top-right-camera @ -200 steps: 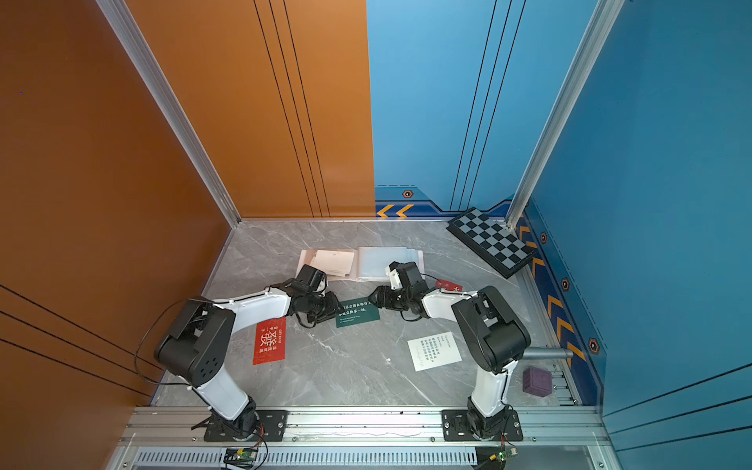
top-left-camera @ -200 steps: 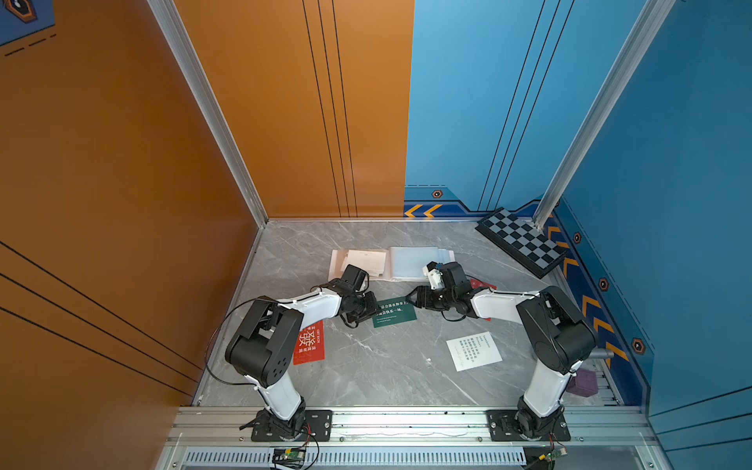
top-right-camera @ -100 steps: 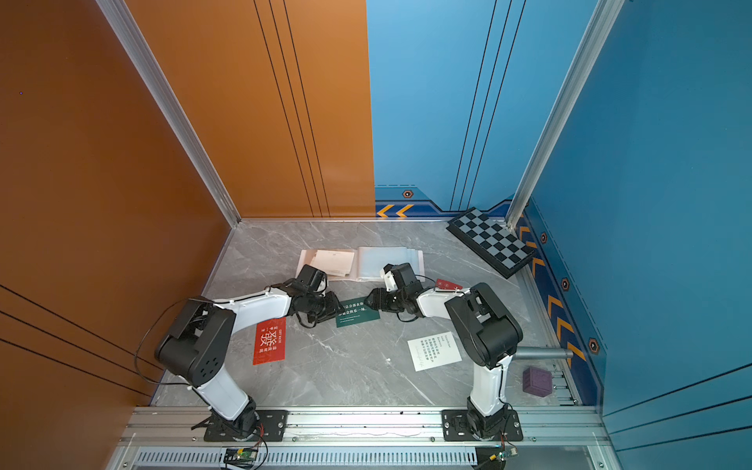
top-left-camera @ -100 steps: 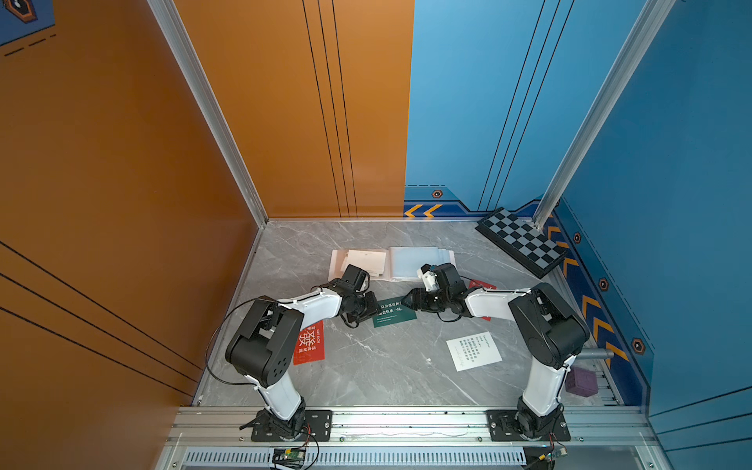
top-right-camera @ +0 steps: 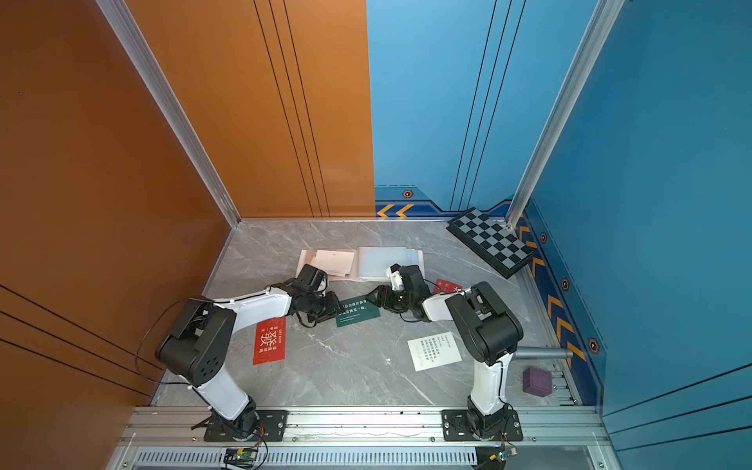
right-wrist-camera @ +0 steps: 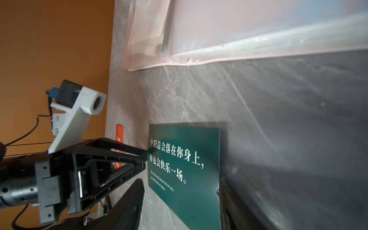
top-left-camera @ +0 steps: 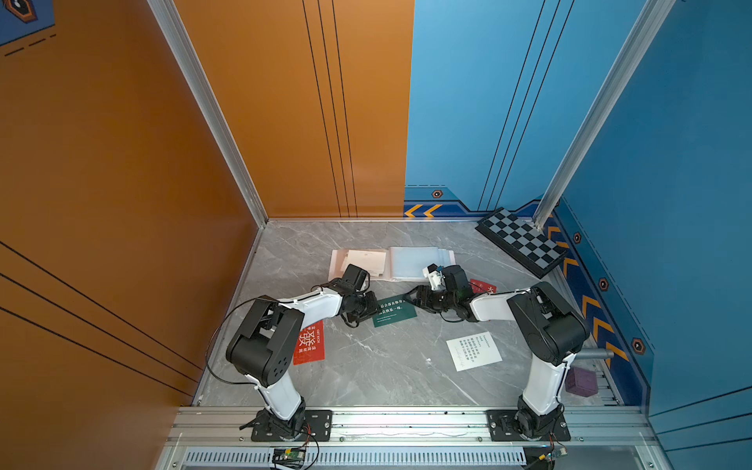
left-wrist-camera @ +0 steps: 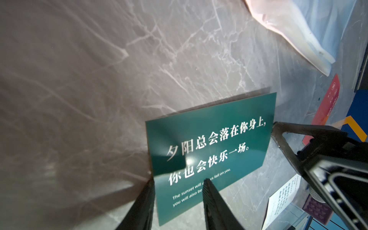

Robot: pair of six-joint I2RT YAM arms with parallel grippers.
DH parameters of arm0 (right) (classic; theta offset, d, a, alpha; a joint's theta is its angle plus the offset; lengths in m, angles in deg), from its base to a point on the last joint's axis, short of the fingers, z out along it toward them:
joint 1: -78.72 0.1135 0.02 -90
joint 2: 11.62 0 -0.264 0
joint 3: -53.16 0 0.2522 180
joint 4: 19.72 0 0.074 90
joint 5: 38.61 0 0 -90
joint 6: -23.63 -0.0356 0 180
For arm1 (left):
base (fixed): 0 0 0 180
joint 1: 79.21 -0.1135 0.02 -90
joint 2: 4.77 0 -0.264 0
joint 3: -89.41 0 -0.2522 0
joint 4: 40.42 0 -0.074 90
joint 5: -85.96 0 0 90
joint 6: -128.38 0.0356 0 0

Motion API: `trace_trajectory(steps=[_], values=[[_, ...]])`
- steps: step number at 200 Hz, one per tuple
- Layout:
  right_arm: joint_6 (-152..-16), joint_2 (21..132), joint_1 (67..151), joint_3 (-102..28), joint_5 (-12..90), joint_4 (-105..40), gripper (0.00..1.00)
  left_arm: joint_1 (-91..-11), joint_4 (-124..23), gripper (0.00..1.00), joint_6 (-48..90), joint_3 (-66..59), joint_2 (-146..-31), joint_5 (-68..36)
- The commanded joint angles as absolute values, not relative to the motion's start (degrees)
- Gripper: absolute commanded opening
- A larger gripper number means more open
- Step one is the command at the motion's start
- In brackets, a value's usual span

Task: Place the photos into the photo albums
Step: Pick up the photo at the center of the board.

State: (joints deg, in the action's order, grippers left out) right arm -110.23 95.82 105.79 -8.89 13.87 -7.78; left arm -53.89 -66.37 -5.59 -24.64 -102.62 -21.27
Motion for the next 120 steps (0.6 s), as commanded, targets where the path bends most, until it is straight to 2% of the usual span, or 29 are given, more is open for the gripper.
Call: trace_trajectory(steps=[1,120], values=[[-112.56,92.07,105.88,-7.92,8.74,-1.52,0.62,-52.62,-70.35,0.42,-5.45,-25.33,-106.41,-19.22],[-114.36,88.49,106.58,-6.02,3.63,7.35,0.62,-51.96,-70.36,0.42,-5.22,-23.43,-107.14,-19.39]])
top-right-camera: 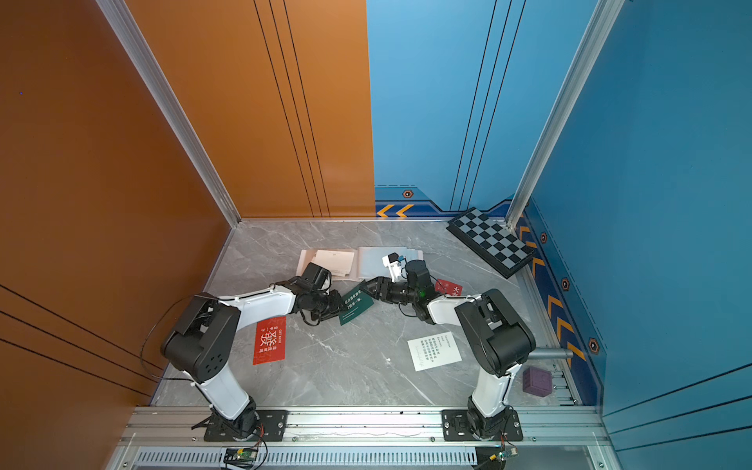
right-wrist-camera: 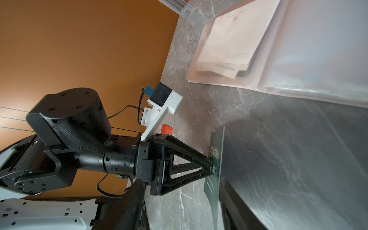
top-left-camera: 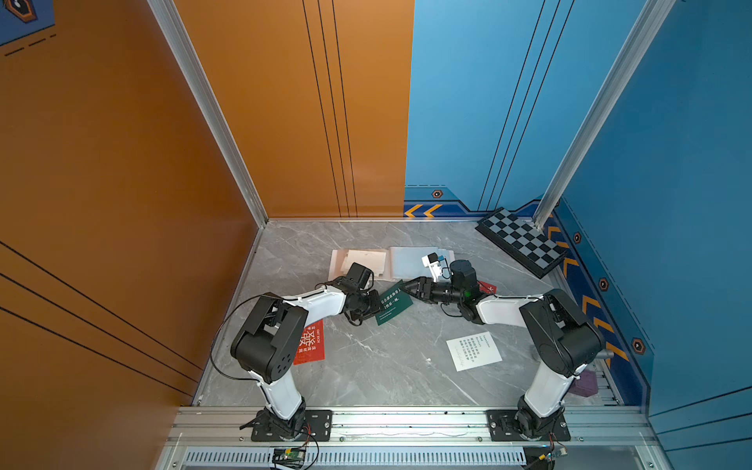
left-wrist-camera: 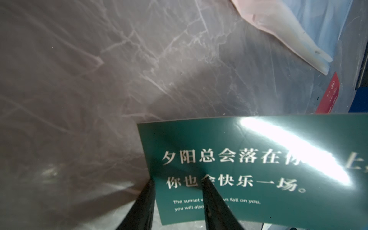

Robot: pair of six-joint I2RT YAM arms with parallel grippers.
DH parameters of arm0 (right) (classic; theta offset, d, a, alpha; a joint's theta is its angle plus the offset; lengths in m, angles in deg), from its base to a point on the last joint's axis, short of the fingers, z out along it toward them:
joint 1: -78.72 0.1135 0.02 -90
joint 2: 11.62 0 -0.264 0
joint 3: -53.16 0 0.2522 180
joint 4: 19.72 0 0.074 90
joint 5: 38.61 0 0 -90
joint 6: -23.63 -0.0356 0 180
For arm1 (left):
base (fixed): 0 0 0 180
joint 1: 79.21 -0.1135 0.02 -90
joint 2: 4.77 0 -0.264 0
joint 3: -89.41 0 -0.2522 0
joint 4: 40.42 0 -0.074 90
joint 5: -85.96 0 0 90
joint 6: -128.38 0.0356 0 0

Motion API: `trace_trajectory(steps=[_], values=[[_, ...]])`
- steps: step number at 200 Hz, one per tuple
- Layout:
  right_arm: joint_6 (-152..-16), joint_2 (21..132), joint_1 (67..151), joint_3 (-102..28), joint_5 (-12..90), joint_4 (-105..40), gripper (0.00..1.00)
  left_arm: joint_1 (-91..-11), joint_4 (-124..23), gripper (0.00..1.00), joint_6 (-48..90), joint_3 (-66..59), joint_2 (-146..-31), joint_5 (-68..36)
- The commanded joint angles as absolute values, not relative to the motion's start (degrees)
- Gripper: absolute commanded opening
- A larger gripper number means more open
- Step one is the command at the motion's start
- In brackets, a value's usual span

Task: Place the photos into the photo albums
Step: Pick up the photo at the center of the board.

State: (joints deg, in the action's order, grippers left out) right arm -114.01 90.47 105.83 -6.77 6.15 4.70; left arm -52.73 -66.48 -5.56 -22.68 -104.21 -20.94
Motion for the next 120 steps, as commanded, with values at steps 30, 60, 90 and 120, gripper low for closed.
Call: trace_trajectory(steps=[30,60,90,120], values=[[-114.43,89.19,106.81,-6.40,3.33,7.18,0.62,-51.97,-70.38,0.42,-5.21,-23.29,-106.99,-19.26],[-111.47,89.80,106.50,-7.27,5.63,1.09,0.58,-51.98,-70.38,0.42,-5.13,-23.16,-106.90,-19.33],[-105.32,89.12,106.46,-9.17,9.77,-9.47,0.53,-52.20,-70.38,0.42,-4.81,-23.06,-106.88,-19.59],[-103.55,88.97,106.52,-9.82,11.21,-11.92,0.45,-52.35,-70.36,0.42,-4.35,-23.10,-106.79,-19.75]])
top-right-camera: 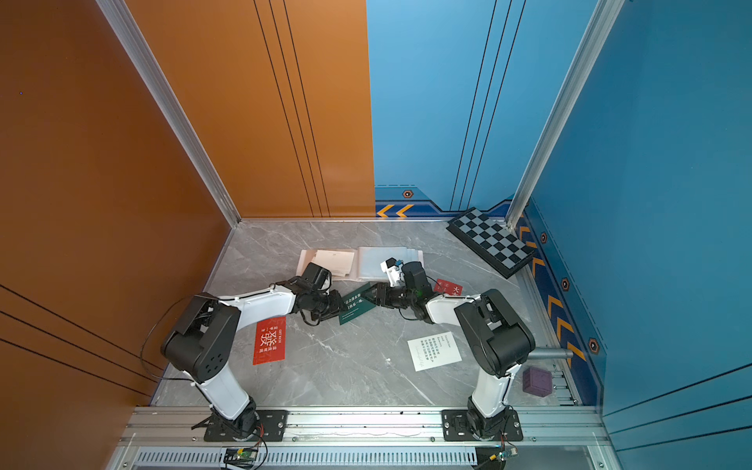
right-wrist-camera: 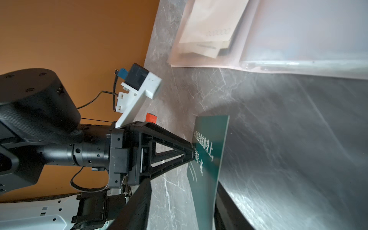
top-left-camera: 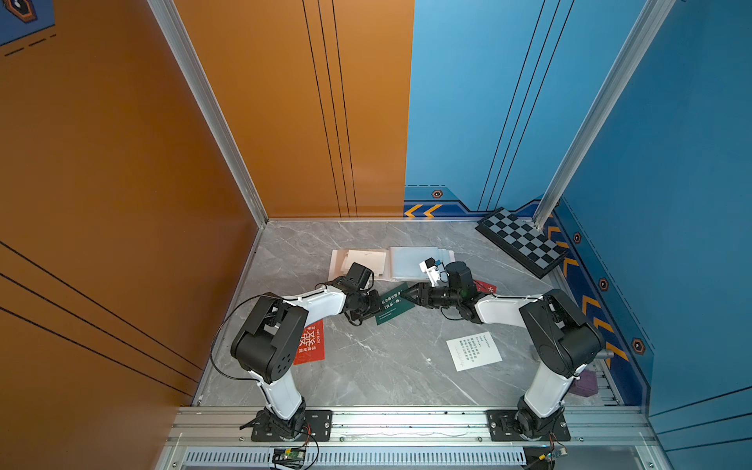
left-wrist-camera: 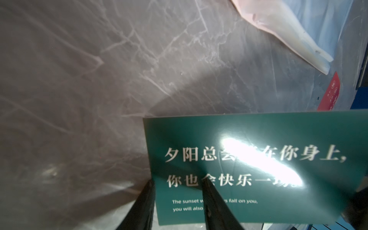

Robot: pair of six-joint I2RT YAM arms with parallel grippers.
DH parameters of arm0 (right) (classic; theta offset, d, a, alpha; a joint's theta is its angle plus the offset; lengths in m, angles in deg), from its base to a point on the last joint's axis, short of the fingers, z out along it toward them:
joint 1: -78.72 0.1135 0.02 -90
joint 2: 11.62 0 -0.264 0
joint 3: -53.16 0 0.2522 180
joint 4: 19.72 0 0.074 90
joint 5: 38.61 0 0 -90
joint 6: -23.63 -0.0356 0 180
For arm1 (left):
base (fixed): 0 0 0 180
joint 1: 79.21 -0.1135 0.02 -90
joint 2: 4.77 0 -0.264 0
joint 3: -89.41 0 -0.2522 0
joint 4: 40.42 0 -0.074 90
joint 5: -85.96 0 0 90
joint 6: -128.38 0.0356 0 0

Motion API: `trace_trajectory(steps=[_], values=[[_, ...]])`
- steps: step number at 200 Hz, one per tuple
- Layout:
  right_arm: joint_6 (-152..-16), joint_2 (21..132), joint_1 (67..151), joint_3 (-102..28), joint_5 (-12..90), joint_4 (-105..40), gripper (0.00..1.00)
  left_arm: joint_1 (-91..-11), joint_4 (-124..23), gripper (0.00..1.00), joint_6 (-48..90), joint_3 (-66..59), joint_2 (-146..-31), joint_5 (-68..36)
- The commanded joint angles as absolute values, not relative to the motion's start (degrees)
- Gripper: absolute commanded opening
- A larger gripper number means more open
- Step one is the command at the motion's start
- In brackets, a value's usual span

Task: Place the photos into the photo albums
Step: Pick up the photo at the center of the board.

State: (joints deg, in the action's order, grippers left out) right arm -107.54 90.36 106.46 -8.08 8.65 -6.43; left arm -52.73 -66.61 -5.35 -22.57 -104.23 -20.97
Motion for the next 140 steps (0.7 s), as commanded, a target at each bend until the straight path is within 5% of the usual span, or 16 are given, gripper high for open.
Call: trace_trajectory(steps=[1,101,140], values=[[-103.55,88.99,106.51,-9.77,11.26,-11.97,0.45,-52.33,-70.35,0.42,-4.30,-23.11,-106.80,-19.76],[-102.49,89.50,106.40,-10.02,11.35,-12.73,0.00,-52.53,-70.72,0.42,-3.33,-22.82,-105.17,-19.41],[-102.66,88.38,105.53,-8.30,13.78,-11.69,0.00,-53.26,-72.59,0.42,-1.50,-21.39,-103.89,-18.74]])
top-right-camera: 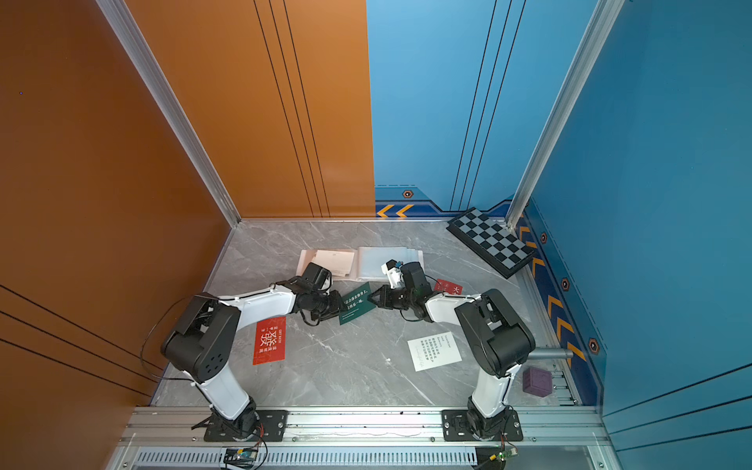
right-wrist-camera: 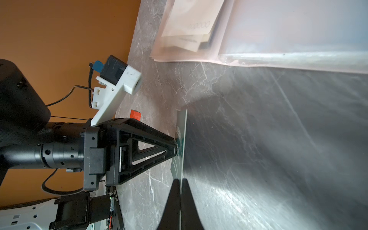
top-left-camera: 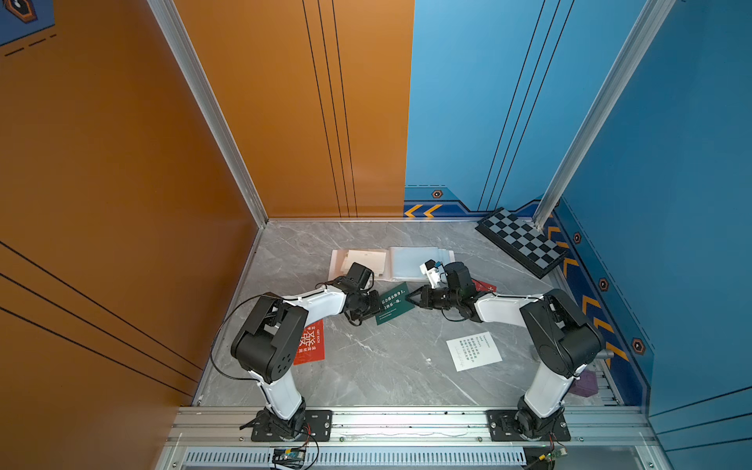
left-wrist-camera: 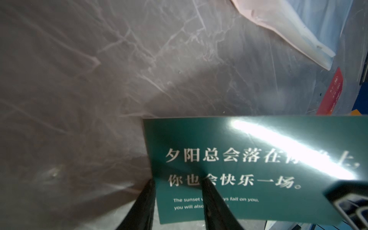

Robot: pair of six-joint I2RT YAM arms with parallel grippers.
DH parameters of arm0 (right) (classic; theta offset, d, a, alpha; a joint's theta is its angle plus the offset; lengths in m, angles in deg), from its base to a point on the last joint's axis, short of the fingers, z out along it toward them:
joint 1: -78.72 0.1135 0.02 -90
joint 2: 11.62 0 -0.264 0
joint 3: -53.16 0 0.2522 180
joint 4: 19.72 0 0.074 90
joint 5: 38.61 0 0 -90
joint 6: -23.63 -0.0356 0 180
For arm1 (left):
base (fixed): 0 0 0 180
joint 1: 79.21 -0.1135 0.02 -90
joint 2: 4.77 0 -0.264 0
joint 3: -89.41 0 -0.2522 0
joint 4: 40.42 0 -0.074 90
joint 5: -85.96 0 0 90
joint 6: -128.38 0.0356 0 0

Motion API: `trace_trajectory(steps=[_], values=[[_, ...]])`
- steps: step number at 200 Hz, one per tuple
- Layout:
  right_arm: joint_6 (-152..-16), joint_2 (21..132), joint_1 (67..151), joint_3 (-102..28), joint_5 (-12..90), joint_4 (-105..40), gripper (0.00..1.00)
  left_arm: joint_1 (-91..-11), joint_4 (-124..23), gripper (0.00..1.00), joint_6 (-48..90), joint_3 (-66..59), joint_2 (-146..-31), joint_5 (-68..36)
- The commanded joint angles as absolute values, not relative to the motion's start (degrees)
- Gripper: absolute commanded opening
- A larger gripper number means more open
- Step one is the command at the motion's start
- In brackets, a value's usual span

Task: Place the photos into the photo albums
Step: Pick up the photo at the center of the board.

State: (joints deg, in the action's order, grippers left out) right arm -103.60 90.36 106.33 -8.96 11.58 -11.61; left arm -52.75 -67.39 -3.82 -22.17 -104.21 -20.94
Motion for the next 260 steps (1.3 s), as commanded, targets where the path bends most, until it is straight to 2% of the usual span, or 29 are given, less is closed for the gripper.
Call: trace_trajectory(steps=[1,84,144,206,260], values=[[-102.71,88.39,105.53,-8.22,13.78,-11.60,0.00,-53.31,-72.61,0.42,-1.42,-21.38,-103.86,-18.68],[-103.75,90.70,103.71,-5.25,14.27,-3.53,0.00,-57.80,-73.37,0.42,2.61,-16.30,-97.59,-14.22],[-102.78,85.31,103.70,-6.24,15.53,-6.33,0.00,-62.01,-73.34,0.42,4.28,-8.67,-96.85,-13.80],[-102.49,80.45,102.18,-16.51,18.87,-18.42,0.00,-64.18,-73.34,0.42,3.25,0.54,-99.57,-13.01],[-105.05,84.60,98.50,-32.03,20.78,-26.95,0.00,-64.90,-68.41,0.42,-1.94,6.89,-104.23,-14.95]])
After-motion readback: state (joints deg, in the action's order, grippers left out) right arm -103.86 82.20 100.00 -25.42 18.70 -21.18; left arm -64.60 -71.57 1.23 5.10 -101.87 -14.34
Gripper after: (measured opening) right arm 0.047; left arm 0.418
